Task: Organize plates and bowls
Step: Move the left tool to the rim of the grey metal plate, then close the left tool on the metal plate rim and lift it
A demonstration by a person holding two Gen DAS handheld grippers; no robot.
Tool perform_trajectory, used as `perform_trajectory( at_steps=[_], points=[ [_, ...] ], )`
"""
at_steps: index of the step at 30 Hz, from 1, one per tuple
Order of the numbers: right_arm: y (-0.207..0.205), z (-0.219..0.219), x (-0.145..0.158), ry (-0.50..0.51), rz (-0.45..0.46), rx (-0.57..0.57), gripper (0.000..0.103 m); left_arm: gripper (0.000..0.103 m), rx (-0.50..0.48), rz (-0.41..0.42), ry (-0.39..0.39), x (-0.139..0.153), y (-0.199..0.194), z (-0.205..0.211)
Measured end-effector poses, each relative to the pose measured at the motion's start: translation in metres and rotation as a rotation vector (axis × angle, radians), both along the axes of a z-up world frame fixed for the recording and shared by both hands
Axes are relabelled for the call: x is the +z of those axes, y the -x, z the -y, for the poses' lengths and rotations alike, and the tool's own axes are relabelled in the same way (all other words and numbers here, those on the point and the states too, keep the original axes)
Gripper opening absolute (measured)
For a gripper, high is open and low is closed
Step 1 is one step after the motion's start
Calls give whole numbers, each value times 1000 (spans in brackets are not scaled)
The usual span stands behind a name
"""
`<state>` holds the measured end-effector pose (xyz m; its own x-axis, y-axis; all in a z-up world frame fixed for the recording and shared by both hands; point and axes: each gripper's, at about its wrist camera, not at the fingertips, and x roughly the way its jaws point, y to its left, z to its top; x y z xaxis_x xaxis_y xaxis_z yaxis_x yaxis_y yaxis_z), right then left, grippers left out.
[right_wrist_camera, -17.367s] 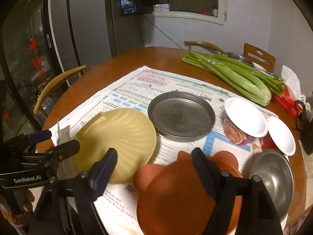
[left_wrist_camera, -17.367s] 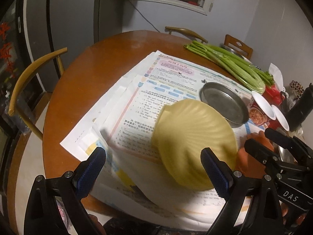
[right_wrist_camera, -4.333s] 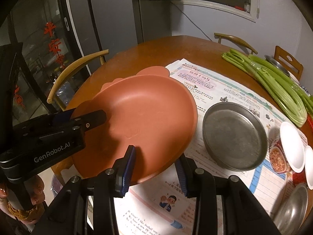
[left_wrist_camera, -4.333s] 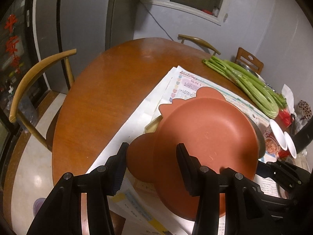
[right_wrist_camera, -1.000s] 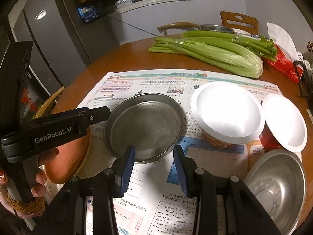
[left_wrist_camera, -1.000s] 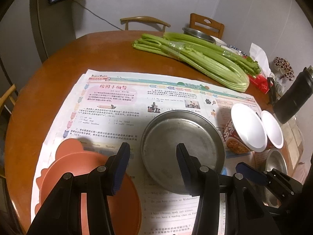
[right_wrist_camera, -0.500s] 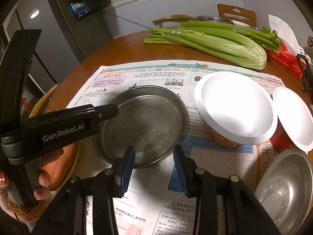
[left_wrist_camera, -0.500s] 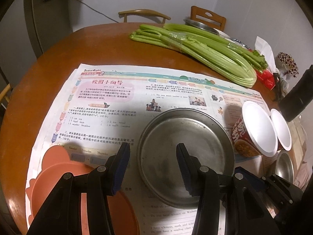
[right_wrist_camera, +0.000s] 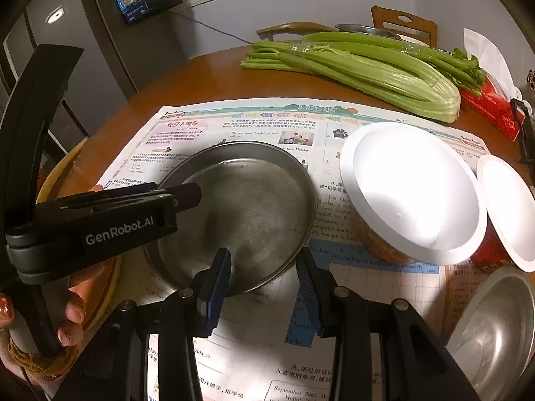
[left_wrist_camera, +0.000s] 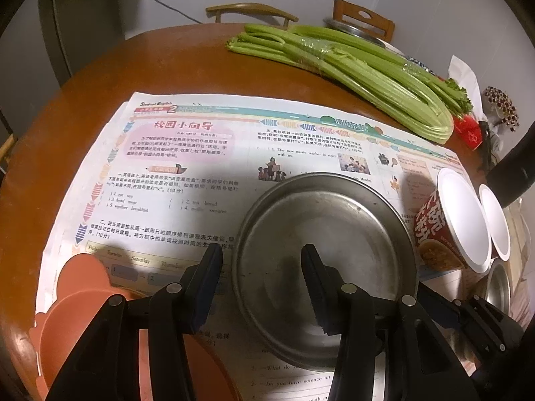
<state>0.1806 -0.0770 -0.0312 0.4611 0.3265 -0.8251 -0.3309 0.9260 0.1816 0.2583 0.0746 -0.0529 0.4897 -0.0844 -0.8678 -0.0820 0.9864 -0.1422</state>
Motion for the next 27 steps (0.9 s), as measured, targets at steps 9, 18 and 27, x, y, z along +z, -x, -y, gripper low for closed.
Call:
perform_trajectory(
  at_steps=[9,18,27],
  points=[
    [0,-8,-2,17,9,21,42,48,-9,-7,4,-3,-1,1],
    [2,-8,4,11,32,32,42,48,0,21,20,7,7,-4],
    [11,-7,19,-4,66,41,42,48,10,65,48,27,21,-8]
  ],
)
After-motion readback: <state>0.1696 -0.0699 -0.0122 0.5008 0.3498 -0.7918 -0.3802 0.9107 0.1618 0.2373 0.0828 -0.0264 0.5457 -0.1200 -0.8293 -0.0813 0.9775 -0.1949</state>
